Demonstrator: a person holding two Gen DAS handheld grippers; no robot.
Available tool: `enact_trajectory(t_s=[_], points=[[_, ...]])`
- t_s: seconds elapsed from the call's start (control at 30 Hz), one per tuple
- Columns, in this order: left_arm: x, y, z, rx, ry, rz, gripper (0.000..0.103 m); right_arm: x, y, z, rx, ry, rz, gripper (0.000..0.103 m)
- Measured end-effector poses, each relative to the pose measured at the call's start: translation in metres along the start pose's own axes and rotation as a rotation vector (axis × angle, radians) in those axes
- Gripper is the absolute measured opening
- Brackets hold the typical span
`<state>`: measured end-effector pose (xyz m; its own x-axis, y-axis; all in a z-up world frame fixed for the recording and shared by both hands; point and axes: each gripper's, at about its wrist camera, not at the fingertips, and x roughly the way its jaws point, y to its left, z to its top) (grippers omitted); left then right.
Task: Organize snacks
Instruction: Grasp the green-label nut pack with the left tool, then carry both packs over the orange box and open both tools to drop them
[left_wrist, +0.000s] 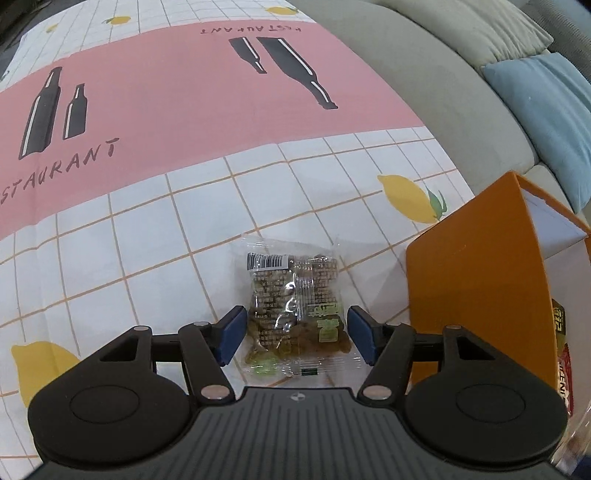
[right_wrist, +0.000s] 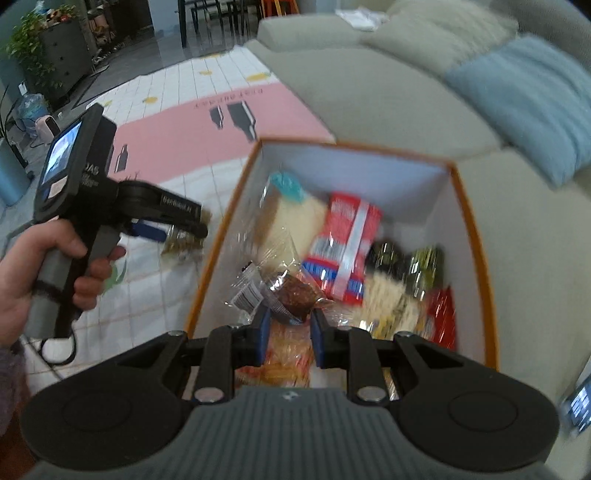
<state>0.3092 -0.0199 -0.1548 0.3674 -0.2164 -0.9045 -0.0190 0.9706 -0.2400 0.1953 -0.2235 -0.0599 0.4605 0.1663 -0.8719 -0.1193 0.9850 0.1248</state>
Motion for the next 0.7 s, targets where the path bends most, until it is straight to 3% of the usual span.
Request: enact_trajectory(t_s=[0.1,0.23,0.4,0.6,0.7], points=[[-0.001,-0.003,-0.002,0.026,-0.004,0.008,0.065,0.003,-0.009,-0.008,0.03,0.049,0.016,0.021],[-0.003,-0.01,-0.007,0.081,-0.007,0.039,0.057,0.006,-0.018,-0.014,0.085,0.127,0.108,0.021],[-0.018,-0.004,-0.014,0.068,-0.02,0.018,0.053,0.015,-0.024,-0.016,0.111,0.22,0.181,0.021],[-0.079,-0.004,-0.03,0.065,-0.083,-0.065,0.053,0.019,-0.037,-0.019,0.09,0.313,0.184,0.021],[-0.114,-0.017,-0.037,0.108,-0.075,-0.098,0.053,0.021,-0.048,-0.019,0.071,0.351,0.167,0.021]])
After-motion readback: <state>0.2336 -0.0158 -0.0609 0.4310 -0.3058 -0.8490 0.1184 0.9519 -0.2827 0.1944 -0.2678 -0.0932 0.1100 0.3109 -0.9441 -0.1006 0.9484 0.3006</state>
